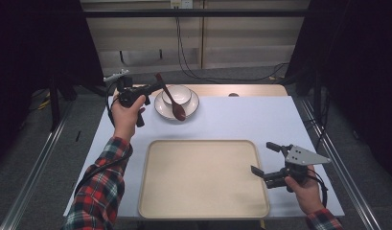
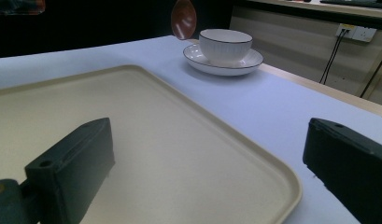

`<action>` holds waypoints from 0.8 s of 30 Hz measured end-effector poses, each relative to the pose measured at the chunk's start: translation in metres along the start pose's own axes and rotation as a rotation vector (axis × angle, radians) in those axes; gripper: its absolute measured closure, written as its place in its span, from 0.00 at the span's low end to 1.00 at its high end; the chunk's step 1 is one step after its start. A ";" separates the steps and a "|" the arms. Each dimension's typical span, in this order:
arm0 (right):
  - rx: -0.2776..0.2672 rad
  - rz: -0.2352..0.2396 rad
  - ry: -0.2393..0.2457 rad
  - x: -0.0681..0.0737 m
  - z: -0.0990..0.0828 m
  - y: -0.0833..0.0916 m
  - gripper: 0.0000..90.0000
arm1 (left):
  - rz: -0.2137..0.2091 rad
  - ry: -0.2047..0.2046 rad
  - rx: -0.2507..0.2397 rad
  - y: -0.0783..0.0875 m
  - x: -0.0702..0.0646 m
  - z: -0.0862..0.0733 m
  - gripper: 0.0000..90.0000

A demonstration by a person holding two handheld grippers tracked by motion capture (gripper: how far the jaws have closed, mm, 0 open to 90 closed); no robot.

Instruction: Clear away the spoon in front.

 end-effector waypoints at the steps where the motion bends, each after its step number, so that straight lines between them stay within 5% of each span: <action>1: 0.001 -0.004 0.002 0.000 0.000 0.000 0.02 | -0.009 -0.015 0.012 0.002 0.000 -0.001 0.94; 24: 0.004 0.001 0.003 0.001 -0.001 -0.001 0.02 | -0.041 -0.026 0.062 0.018 -0.013 -0.024 0.94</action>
Point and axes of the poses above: each handheld gripper's, and its own axes: y roughly backward along the jaws, z roughly out of its top, x roughly to its left, the point moved 7 cm from there along -y, roughly forward along the jaws, and after that the axes turned 5 degrees about x, right-handed, at the moved point
